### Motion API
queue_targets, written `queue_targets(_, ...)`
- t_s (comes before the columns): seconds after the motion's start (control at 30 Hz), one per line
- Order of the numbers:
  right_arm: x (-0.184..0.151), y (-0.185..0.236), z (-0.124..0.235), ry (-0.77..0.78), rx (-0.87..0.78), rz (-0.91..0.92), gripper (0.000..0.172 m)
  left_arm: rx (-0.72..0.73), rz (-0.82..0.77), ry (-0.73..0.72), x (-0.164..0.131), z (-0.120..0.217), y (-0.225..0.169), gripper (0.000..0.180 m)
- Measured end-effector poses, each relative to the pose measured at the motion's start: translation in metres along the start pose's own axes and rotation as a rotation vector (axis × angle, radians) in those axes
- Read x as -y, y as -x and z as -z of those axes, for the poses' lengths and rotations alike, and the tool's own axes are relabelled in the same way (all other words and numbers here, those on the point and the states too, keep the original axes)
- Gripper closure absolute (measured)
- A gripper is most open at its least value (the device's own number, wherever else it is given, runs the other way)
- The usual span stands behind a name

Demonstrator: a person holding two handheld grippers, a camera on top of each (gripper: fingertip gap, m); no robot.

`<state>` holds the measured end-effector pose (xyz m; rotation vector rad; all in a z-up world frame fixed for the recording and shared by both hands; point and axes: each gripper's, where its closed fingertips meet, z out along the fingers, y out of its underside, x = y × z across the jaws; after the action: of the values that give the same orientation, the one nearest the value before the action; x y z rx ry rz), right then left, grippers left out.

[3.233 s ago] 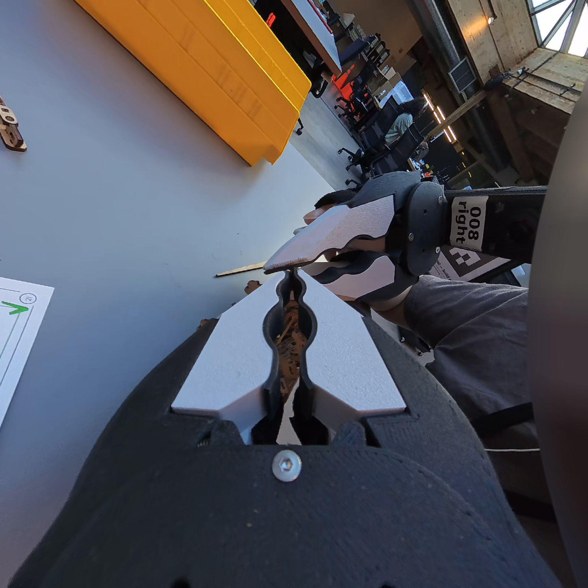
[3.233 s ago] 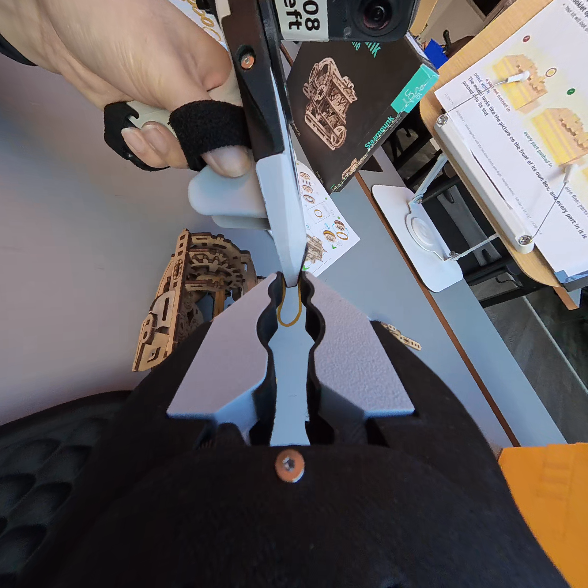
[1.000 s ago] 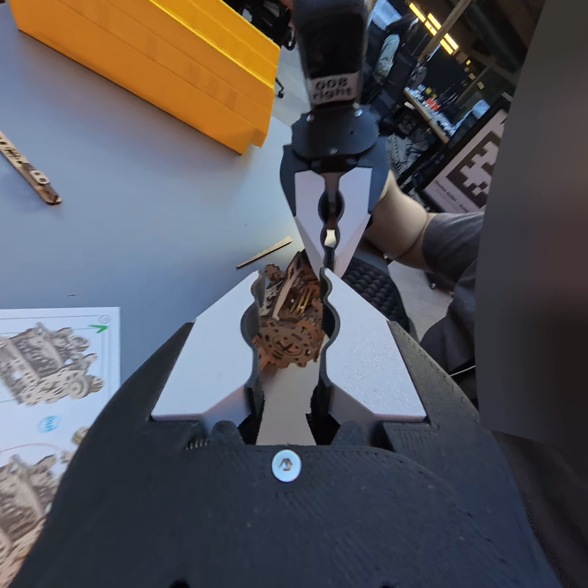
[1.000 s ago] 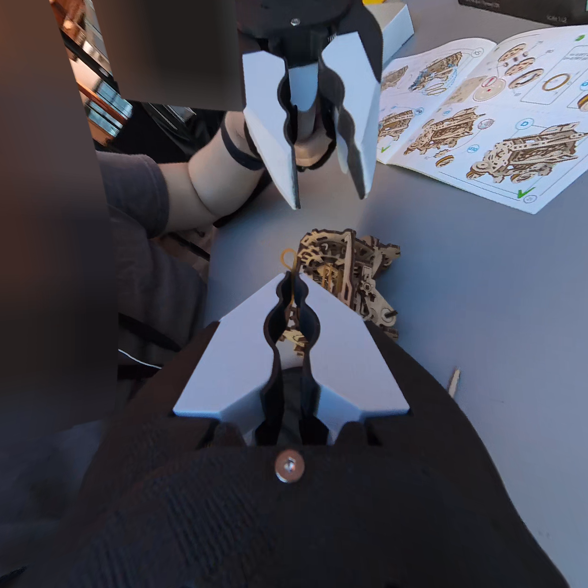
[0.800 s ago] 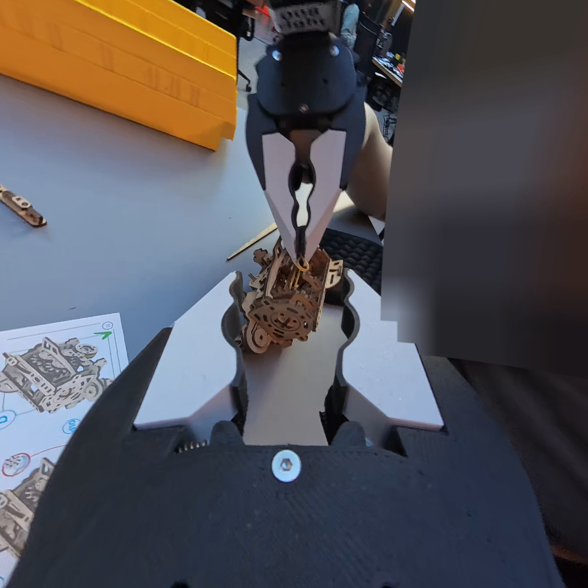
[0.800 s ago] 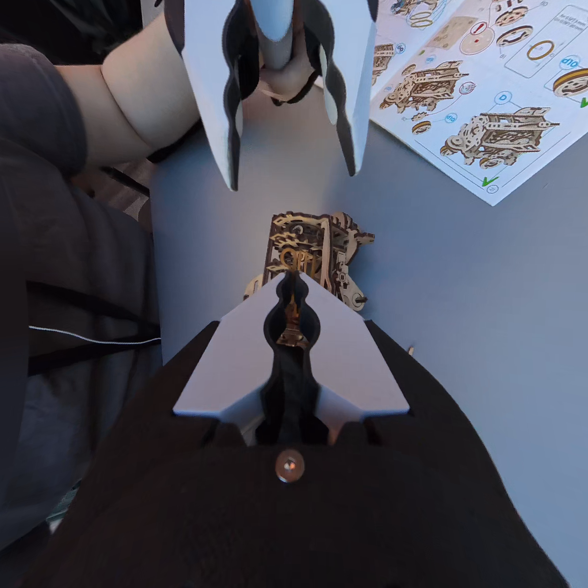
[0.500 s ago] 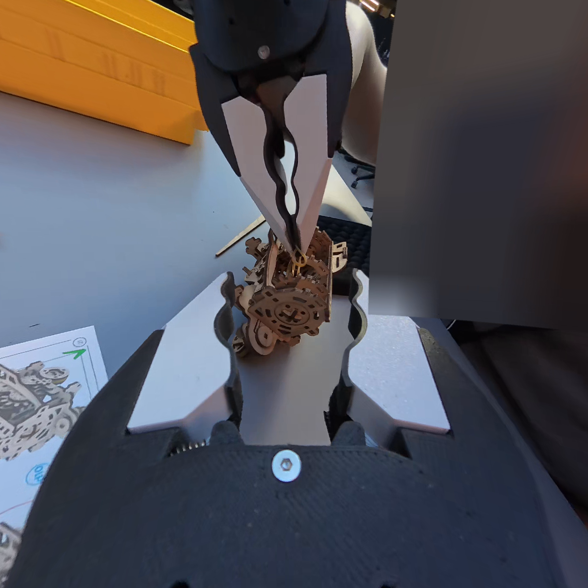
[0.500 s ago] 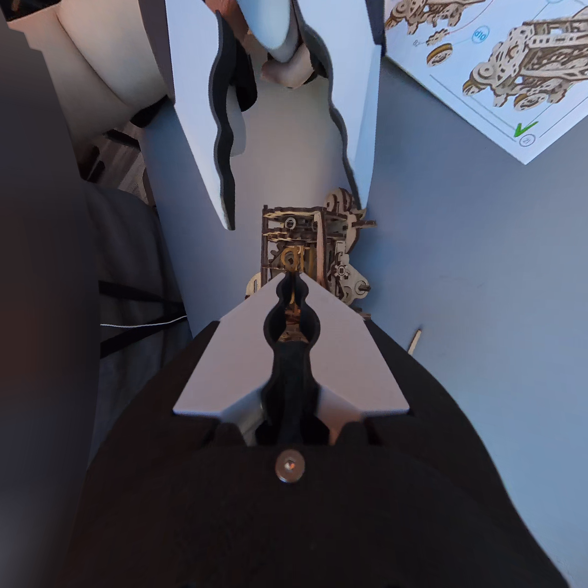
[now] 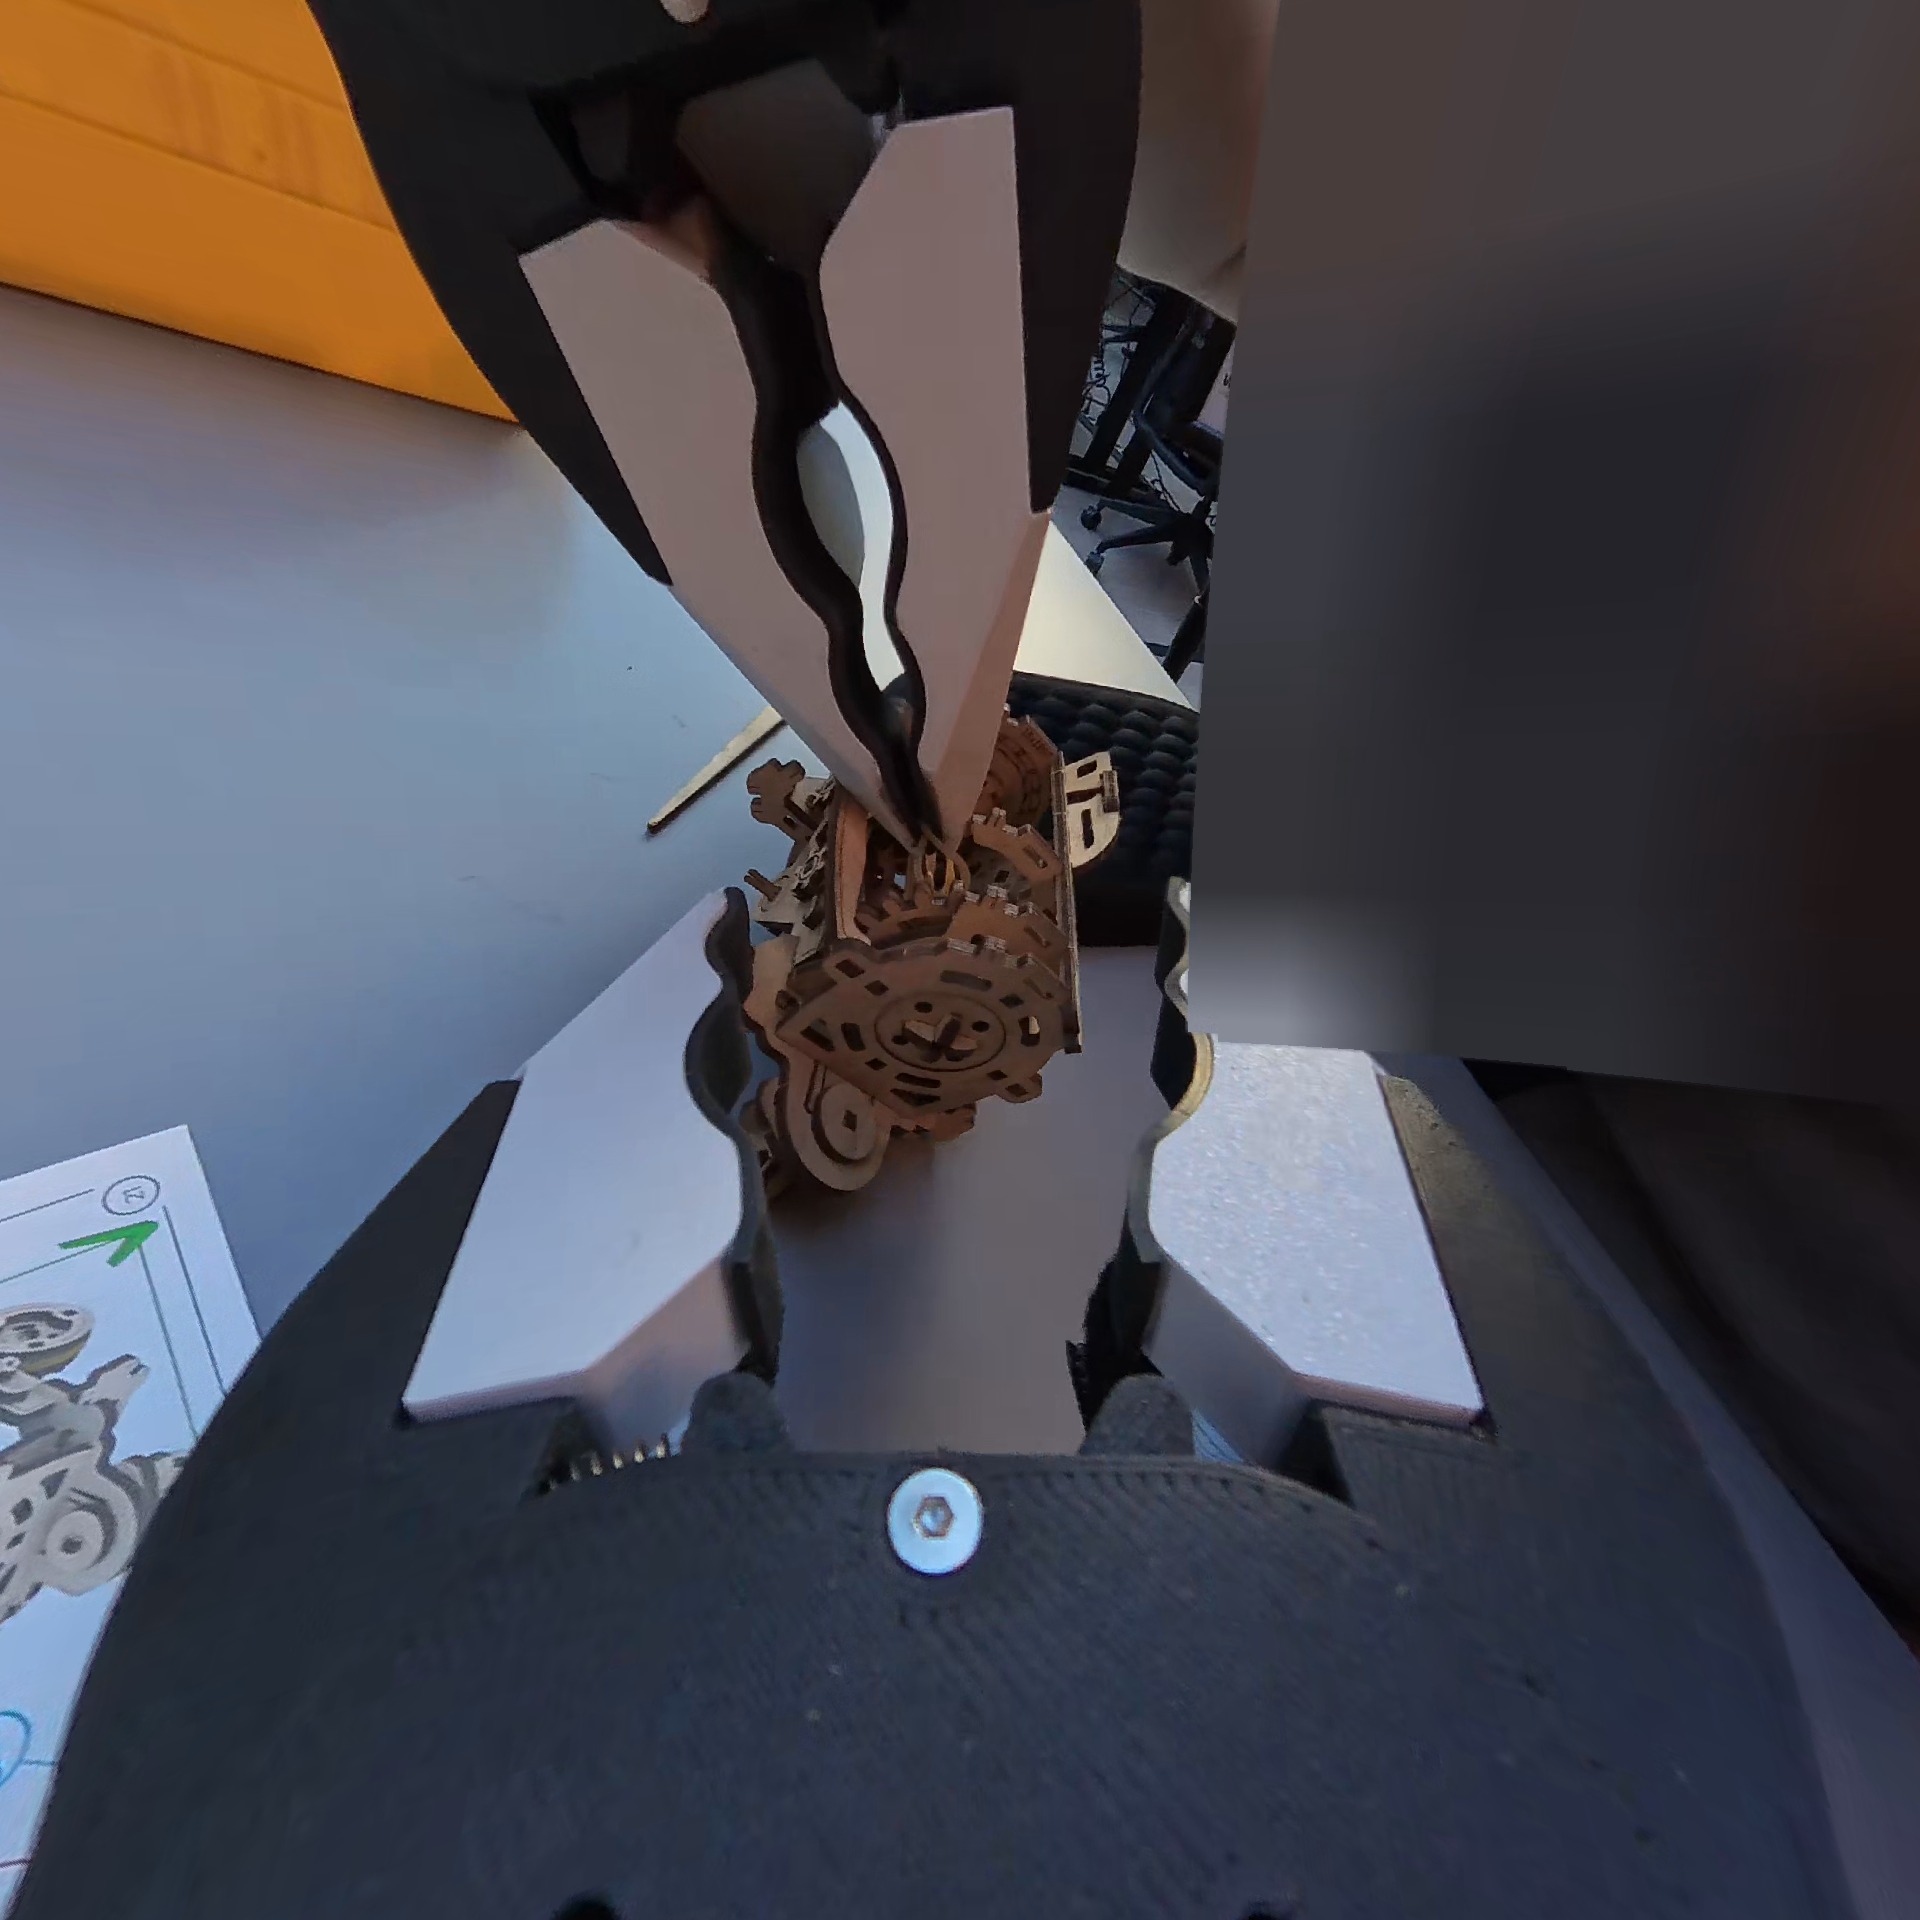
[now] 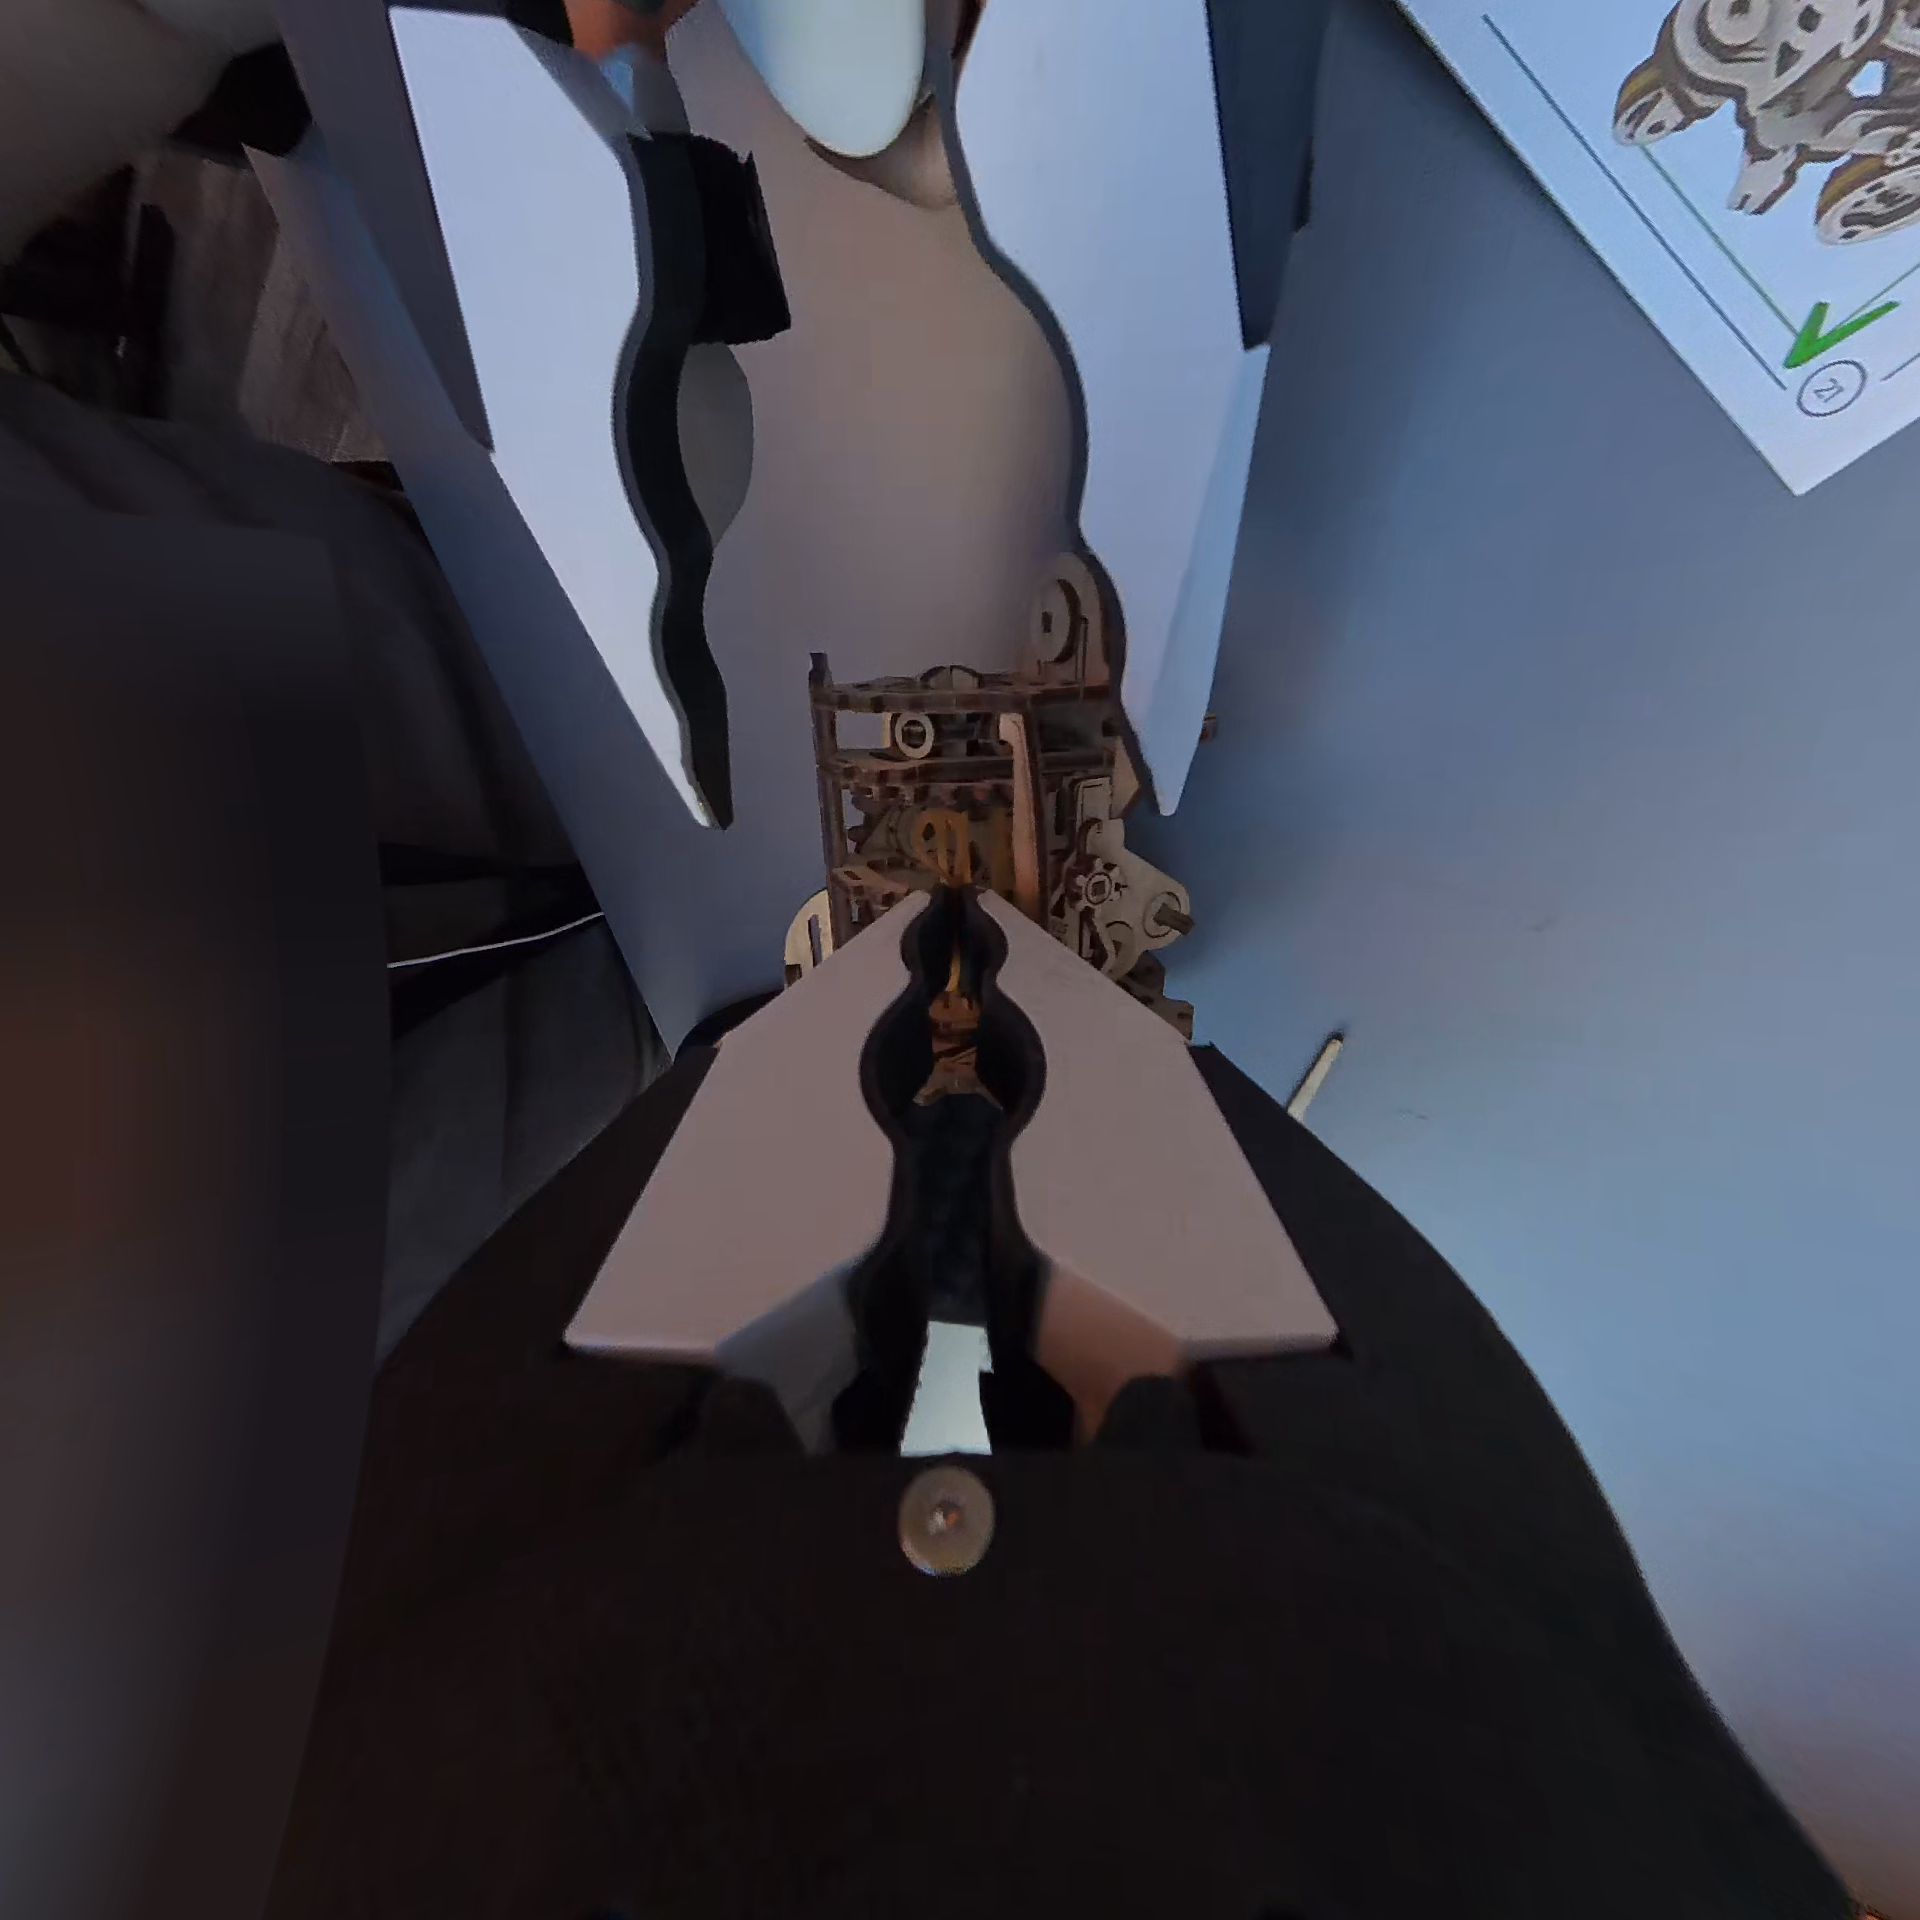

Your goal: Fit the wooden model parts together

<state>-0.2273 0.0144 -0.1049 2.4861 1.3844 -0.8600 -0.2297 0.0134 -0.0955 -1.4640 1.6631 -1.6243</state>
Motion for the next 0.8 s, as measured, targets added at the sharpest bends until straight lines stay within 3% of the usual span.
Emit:
queue_targets(0.17, 0.001, 0.001, 0.001, 0.008, -0.007, -0.002, 0.172, -0.009, 0.002, 0.044, -0.007, -0.003, -0.001, 0.121)
queue_targets(0.33, -0.005, 0.005, -0.004, 0.050, -0.004, 0.023, 0.172, -0.006, -0.024, 0.078, -0.011, -0.007, -0.007, 0.118)
queue_targets(0.5, -0.003, 0.006, -0.003, 0.044, 0.000, 0.048, 0.172, 0.031, 0.007, 0.115, -0.013, -0.007, -0.008, 0.101)
queue_targets(0.8, 0.000, 0.010, -0.004, 0.019, 0.046, 0.082, 0.172, 0.067, -0.021, 0.159, -0.020, -0.015, -0.008, 0.111)
